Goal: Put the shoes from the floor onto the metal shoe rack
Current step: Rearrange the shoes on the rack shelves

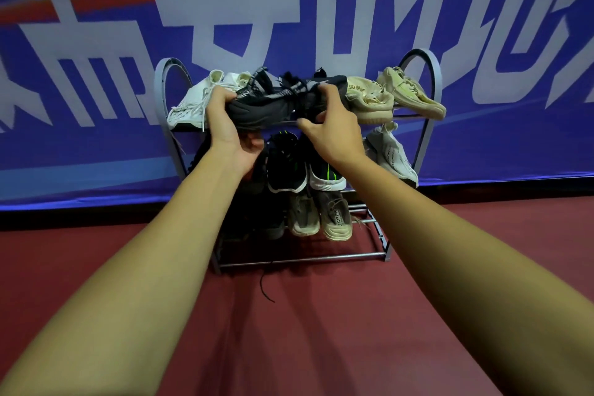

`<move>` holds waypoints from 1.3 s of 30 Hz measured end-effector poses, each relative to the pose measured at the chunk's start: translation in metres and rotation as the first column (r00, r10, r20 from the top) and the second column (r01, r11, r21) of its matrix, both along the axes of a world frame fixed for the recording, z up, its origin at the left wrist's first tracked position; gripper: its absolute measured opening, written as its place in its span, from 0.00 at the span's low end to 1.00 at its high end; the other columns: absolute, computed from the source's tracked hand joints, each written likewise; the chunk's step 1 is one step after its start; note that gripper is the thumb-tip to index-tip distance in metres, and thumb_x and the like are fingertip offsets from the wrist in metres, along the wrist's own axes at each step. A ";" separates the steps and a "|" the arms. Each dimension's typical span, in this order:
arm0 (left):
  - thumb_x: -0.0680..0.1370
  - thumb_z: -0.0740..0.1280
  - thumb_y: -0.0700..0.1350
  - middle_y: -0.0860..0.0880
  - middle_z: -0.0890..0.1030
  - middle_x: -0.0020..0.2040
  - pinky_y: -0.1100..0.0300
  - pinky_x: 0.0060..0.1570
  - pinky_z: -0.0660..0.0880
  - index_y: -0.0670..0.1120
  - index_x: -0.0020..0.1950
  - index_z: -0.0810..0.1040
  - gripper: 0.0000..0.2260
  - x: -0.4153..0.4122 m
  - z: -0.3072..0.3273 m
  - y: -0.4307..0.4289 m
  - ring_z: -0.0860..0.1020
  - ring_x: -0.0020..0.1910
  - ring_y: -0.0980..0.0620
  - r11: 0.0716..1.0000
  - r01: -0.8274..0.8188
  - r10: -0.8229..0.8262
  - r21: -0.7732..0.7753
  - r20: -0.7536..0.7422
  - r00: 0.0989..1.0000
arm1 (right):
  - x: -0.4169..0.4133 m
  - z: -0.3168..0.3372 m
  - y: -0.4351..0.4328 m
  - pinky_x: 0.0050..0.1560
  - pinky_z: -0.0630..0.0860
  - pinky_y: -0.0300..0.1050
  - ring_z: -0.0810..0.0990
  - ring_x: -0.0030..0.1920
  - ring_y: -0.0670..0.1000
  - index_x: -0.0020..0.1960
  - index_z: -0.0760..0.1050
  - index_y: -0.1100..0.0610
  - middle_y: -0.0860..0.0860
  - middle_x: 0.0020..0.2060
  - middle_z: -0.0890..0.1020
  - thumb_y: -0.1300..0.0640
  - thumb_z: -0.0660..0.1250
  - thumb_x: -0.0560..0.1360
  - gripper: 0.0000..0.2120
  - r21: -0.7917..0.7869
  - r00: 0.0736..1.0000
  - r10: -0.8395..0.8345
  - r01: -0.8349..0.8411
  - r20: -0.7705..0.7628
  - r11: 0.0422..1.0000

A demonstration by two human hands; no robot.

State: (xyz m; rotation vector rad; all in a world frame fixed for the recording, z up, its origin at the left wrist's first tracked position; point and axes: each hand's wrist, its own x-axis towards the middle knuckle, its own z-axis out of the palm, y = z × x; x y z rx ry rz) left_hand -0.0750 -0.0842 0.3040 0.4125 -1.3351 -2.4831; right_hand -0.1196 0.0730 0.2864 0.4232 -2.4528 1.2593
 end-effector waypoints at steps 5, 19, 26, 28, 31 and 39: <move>0.69 0.64 0.54 0.53 0.73 0.32 0.61 0.29 0.56 0.49 0.36 0.73 0.09 0.006 -0.003 -0.004 0.66 0.25 0.53 0.998 0.031 -0.031 0.048 -0.014 0.999 | 0.000 0.002 0.001 0.49 0.80 0.55 0.81 0.47 0.56 0.73 0.61 0.39 0.54 0.48 0.81 0.52 0.68 0.75 0.30 -0.034 0.995 -0.063 0.060 -0.078 0.998; 0.74 0.75 0.51 0.49 0.83 0.45 0.60 0.39 0.70 0.50 0.47 0.79 0.08 -0.005 -0.014 0.033 0.79 0.42 0.53 0.996 0.081 -0.081 -0.039 -0.003 0.997 | 0.010 -0.002 -0.008 0.53 0.79 0.53 0.82 0.54 0.56 0.63 0.72 0.43 0.49 0.52 0.85 0.50 0.70 0.73 0.19 -0.155 0.988 -0.154 0.152 -0.003 0.976; 0.71 0.76 0.49 0.47 0.84 0.55 0.62 0.35 0.72 0.46 0.64 0.74 0.24 -0.022 -0.012 0.044 0.80 0.39 0.55 0.991 -0.108 0.104 0.084 0.050 0.993 | 0.012 -0.002 0.002 0.51 0.81 0.53 0.84 0.48 0.53 0.62 0.74 0.40 0.46 0.45 0.86 0.42 0.65 0.69 0.21 -0.055 1.000 -0.020 0.020 0.008 0.998; 0.71 0.75 0.50 0.48 0.84 0.53 0.62 0.34 0.71 0.46 0.63 0.74 0.22 -0.026 -0.010 0.043 0.80 0.40 0.55 0.992 -0.115 0.110 0.060 0.068 0.992 | 0.010 0.011 0.014 0.46 0.83 0.55 0.86 0.38 0.52 0.55 0.79 0.42 0.47 0.37 0.85 0.36 0.63 0.69 0.18 -0.024 0.998 0.030 -0.029 0.046 0.999; 0.72 0.73 0.49 0.48 0.83 0.50 0.64 0.32 0.71 0.45 0.63 0.76 0.21 -0.030 -0.006 0.041 0.80 0.41 0.54 0.994 -0.081 0.074 0.077 0.081 0.994 | 0.009 0.033 0.038 0.41 0.82 0.50 0.84 0.29 0.49 0.38 0.81 0.49 0.50 0.28 0.83 0.36 0.61 0.74 0.20 0.083 0.999 0.013 -0.016 0.035 0.996; 0.71 0.71 0.53 0.51 0.82 0.43 0.64 0.31 0.69 0.48 0.50 0.79 0.12 -0.029 -0.005 0.030 0.78 0.38 0.55 0.998 -0.006 -0.003 0.063 0.140 0.990 | -0.003 0.034 0.052 0.37 0.69 0.45 0.78 0.37 0.56 0.39 0.80 0.54 0.52 0.33 0.79 0.48 0.64 0.74 0.12 0.366 0.945 -0.149 0.254 -0.291 0.895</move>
